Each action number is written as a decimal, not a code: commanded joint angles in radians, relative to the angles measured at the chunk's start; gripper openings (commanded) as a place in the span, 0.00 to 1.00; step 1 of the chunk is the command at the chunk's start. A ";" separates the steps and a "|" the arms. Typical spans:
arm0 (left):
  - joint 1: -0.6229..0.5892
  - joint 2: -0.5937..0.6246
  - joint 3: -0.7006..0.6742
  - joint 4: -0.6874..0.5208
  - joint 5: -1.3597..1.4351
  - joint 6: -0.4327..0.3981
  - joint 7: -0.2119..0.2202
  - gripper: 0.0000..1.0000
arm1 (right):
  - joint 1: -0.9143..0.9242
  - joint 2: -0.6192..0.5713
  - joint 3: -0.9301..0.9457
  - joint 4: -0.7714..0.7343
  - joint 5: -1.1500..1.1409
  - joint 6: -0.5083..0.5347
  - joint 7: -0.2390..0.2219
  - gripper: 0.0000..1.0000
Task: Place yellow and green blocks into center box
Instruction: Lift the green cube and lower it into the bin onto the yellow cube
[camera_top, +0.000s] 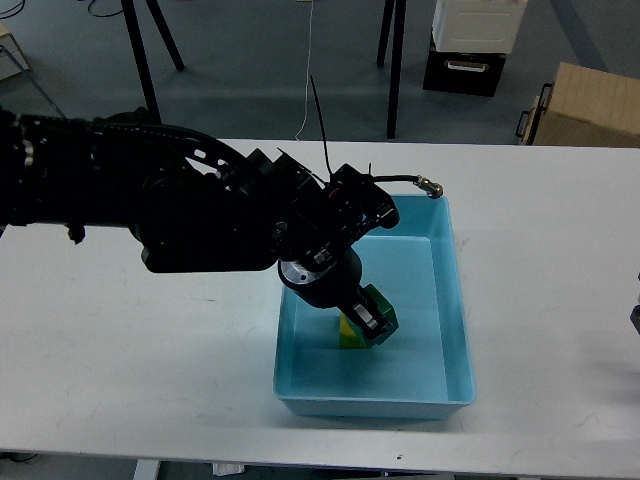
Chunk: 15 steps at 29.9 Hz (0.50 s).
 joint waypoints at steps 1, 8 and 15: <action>0.010 0.000 0.000 0.042 0.000 0.000 0.000 0.02 | -0.006 0.001 -0.002 0.000 0.000 0.000 0.000 1.00; 0.050 0.000 -0.002 0.095 0.000 0.000 0.000 0.21 | -0.009 0.000 -0.002 0.000 0.000 0.000 0.000 1.00; 0.073 0.000 -0.002 0.108 -0.001 0.000 0.000 0.59 | -0.008 -0.001 -0.005 0.000 0.000 0.000 -0.002 1.00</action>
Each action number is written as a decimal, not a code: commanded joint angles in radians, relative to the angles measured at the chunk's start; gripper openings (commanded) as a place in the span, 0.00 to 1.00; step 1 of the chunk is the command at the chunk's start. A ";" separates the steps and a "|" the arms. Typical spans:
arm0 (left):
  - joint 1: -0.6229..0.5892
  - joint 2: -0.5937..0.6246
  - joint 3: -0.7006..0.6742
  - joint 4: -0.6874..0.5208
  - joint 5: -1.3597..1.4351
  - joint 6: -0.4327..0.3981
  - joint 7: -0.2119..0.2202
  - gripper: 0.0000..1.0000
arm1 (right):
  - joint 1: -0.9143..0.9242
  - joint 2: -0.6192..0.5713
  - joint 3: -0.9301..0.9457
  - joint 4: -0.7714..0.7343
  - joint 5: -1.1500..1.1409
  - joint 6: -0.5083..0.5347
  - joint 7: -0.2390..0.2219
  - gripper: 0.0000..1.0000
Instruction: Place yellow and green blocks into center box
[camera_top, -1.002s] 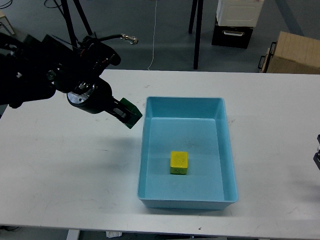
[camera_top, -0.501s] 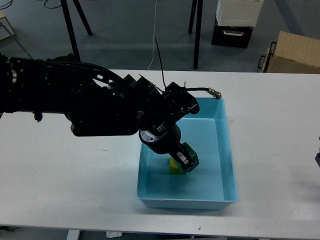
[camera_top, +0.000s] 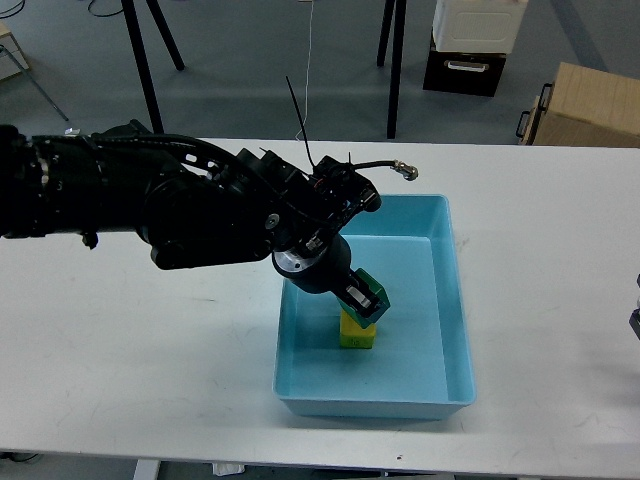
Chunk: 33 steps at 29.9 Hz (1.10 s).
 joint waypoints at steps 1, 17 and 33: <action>0.004 0.000 0.000 0.006 0.000 0.000 -0.001 0.62 | 0.001 0.000 -0.002 0.000 0.000 0.000 -0.001 1.00; -0.009 0.029 -0.145 0.027 -0.032 0.000 -0.001 0.78 | 0.001 -0.002 0.002 0.002 0.000 0.000 -0.001 1.00; 0.488 0.252 -1.230 0.058 -0.140 0.000 0.008 0.92 | 0.068 -0.002 0.003 -0.001 -0.011 0.000 0.003 1.00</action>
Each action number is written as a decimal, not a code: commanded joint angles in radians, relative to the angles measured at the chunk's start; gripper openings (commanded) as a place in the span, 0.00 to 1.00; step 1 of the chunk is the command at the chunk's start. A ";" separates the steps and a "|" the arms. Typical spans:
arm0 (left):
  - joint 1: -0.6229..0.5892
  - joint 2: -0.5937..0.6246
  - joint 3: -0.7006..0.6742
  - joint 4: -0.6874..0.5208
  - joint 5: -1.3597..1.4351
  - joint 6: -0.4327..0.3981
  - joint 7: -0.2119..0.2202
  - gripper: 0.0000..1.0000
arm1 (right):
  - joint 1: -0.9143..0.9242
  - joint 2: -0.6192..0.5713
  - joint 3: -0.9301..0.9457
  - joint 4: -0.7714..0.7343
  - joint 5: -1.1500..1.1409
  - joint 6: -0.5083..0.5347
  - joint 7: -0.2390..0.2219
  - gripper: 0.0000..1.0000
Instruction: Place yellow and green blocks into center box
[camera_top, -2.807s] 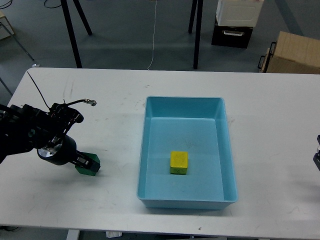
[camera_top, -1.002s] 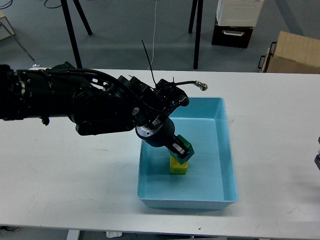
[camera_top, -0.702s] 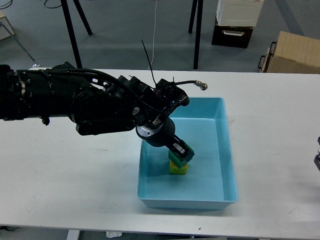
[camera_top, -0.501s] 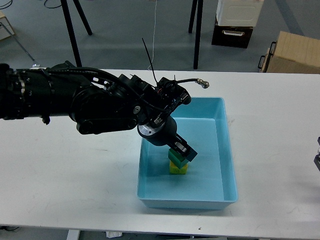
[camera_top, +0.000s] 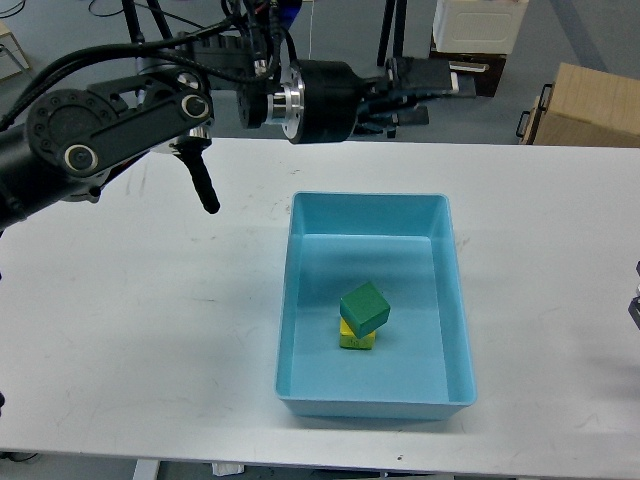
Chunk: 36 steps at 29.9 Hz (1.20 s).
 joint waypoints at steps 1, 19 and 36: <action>0.137 0.012 -0.241 -0.026 -0.029 0.000 -0.002 0.92 | 0.024 0.000 0.000 -0.002 0.000 0.000 0.000 1.00; 0.996 -0.070 -1.159 -0.402 -0.241 0.000 0.089 0.99 | 0.062 0.003 -0.011 -0.055 0.000 0.000 0.006 1.00; 1.636 -0.241 -1.190 -0.611 -0.436 0.013 0.167 1.00 | -0.130 0.080 -0.075 0.067 -0.029 0.000 0.006 1.00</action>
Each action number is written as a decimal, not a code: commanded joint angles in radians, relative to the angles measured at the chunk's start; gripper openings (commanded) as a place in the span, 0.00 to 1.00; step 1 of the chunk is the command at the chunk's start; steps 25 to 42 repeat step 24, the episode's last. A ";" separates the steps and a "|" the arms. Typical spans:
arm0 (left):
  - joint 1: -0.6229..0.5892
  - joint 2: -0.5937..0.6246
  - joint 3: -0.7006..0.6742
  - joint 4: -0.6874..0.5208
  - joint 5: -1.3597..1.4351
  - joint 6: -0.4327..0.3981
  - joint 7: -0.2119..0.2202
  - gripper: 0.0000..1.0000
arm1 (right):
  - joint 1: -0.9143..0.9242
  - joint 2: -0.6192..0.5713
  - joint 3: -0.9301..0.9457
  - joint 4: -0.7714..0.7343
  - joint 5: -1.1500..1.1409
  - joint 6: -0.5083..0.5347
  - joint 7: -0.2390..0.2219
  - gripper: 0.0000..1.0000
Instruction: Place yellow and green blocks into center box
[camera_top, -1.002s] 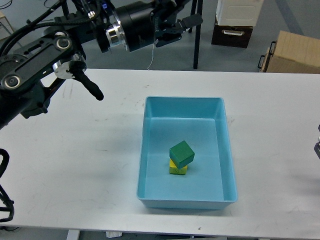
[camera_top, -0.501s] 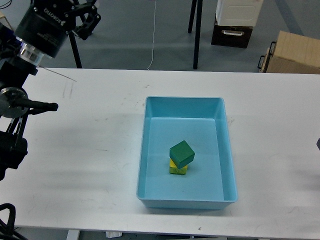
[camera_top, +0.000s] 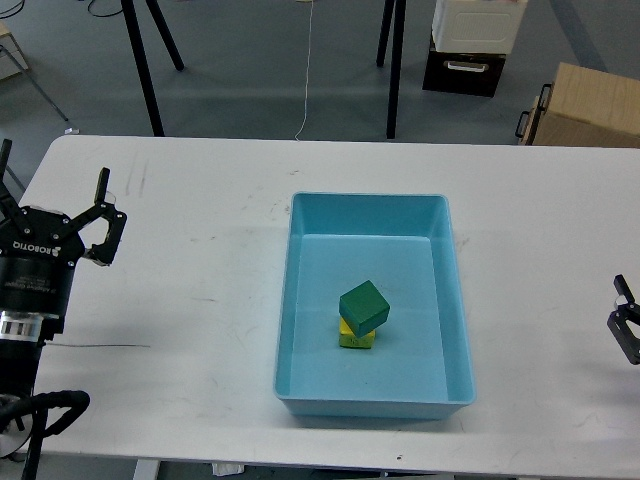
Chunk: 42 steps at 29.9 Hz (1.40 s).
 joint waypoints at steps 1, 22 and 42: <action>0.130 0.000 0.032 -0.014 -0.034 -0.041 0.000 1.00 | -0.058 0.043 -0.025 0.039 -0.037 0.000 0.000 1.00; 0.276 0.000 0.161 -0.020 -0.192 -0.041 -0.033 1.00 | -0.096 0.067 -0.007 0.102 -0.053 0.000 0.000 1.00; 0.274 0.000 0.161 -0.020 -0.195 -0.041 -0.033 1.00 | -0.096 0.066 0.002 0.103 -0.053 0.000 0.001 1.00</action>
